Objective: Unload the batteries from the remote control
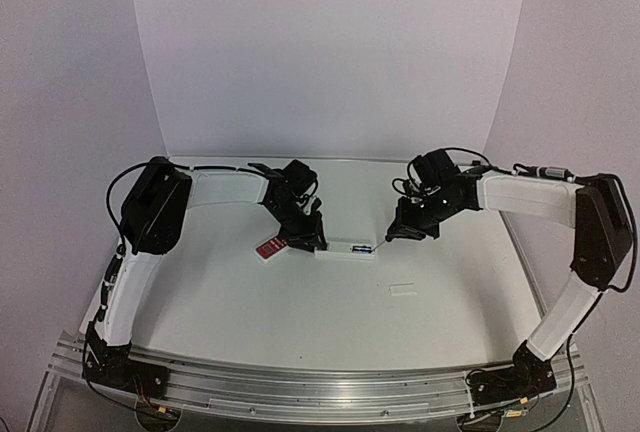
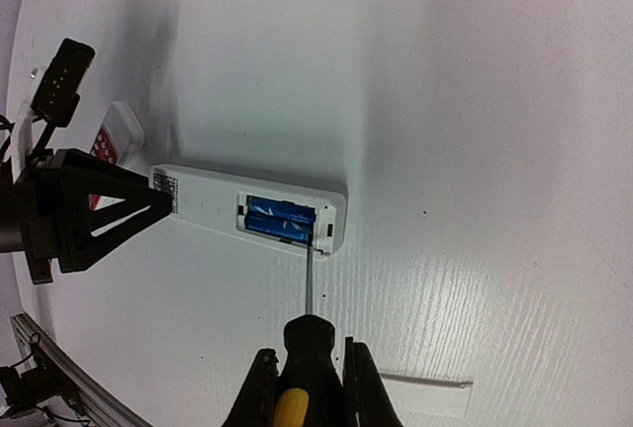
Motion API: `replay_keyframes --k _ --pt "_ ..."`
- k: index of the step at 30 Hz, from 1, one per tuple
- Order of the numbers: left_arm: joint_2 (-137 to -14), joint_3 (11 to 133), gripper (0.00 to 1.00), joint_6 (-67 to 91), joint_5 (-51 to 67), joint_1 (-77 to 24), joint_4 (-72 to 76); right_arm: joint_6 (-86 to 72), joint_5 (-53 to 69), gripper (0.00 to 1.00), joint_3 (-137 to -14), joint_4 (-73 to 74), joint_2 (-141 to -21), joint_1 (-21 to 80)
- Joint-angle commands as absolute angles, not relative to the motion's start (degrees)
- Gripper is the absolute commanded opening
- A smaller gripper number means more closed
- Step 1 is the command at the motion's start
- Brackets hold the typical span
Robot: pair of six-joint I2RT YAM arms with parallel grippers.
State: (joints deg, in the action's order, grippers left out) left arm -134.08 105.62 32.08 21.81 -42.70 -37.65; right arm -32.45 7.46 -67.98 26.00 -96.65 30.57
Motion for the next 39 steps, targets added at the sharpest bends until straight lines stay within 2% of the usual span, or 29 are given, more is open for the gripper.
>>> replay_keyframes --k 1,7,15,23,30,39 --pt "-138.39 104.66 0.31 32.05 19.22 -44.29 -40.45 -35.02 8.23 0.00 -67.77 25.34 -100.07 31.74" --pt "-138.43 103.45 0.28 32.34 20.41 -44.30 -39.48 -39.38 11.08 0.00 -63.74 20.86 -100.42 31.36" --pt "-138.98 102.94 0.27 32.00 21.29 -44.29 -39.27 -48.45 20.37 0.00 -54.65 2.16 -100.04 28.82" --pt "-139.64 102.69 0.25 31.23 21.57 -44.29 -39.47 -54.31 23.85 0.00 -49.24 -13.89 -100.19 28.03" --pt "-139.73 101.97 0.25 30.56 20.62 -44.28 -40.00 -62.04 29.66 0.00 -46.55 -33.51 -102.29 27.80" --pt "-140.36 102.66 0.24 30.37 20.00 -44.30 -40.26 -66.03 33.91 0.00 -46.25 -38.80 -102.78 27.78"
